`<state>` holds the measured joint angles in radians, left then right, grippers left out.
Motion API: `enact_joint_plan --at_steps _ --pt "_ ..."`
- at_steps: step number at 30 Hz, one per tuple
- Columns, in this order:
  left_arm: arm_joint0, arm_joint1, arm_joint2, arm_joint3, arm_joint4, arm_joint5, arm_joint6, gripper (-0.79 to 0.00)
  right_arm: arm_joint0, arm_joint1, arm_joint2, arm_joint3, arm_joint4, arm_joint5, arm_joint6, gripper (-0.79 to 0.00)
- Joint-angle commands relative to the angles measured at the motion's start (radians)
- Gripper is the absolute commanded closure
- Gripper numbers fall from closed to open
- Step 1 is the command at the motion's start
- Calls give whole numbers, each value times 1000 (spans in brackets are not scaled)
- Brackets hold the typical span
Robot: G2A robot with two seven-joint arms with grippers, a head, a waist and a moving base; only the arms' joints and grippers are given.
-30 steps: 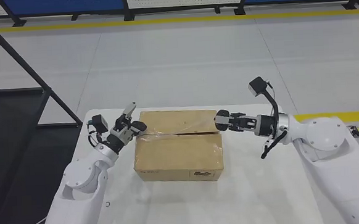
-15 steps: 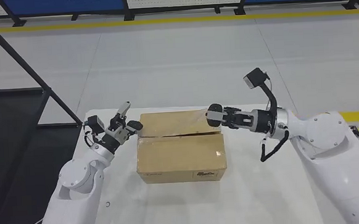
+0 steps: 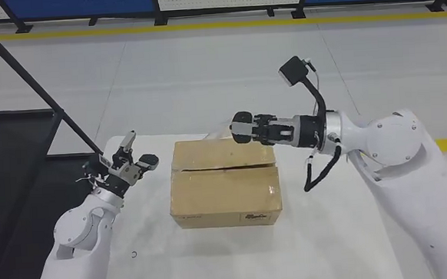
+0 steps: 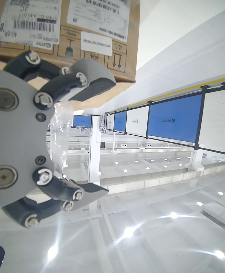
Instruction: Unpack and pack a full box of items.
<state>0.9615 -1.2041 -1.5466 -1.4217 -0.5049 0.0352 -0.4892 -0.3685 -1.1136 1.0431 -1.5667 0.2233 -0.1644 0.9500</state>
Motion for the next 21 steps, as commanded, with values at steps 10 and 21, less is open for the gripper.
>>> enact_joint_plan --at_steps 10,21 --pt "20 5 -13 -14 -21 -9 -23 -785 66 -15 -38 67 -14 58 -5 0" --pt "35 11 12 -96 5 6 -90 -785 -39 23 77 93 -39 100 54 0"
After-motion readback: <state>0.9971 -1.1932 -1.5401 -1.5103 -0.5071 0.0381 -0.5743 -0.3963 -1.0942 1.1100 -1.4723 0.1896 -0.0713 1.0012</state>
